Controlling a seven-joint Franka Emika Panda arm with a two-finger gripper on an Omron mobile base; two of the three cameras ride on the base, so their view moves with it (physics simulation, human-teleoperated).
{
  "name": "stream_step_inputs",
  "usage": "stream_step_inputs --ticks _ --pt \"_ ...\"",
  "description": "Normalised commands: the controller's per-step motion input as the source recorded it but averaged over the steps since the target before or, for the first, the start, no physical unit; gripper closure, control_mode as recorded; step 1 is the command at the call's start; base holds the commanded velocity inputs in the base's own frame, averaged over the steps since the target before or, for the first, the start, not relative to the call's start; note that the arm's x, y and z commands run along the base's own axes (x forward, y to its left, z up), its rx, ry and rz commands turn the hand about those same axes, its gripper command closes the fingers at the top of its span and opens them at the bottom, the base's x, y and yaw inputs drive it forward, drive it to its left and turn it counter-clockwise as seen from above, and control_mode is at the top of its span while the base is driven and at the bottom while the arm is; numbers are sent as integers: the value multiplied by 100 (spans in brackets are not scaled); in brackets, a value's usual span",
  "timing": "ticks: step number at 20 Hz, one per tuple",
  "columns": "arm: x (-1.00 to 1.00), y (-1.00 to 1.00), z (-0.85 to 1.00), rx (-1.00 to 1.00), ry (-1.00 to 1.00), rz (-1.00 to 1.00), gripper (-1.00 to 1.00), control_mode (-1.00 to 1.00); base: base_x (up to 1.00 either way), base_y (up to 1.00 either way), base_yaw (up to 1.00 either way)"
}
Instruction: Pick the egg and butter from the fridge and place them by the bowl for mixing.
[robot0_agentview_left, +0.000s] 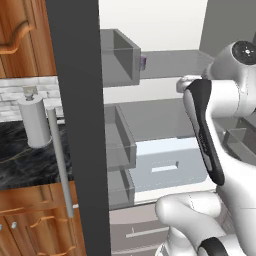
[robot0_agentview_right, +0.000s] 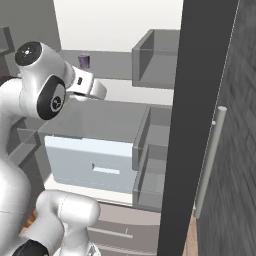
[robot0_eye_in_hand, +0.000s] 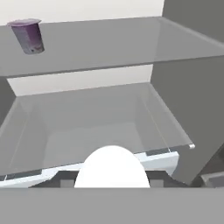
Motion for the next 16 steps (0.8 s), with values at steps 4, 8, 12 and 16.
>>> stream_step_inputs --ticks 4,8,12,16 --pt "-1 0 -4 0 33 0 100 -100 0 0 0" --pt "-3 0 -38 2 26 0 100 -100 0 0 0" --pt "-25 0 -51 0 2 0 100 -100 0 0 0" --pt "-39 0 -46 0 0 0 100 -100 0 0 0"
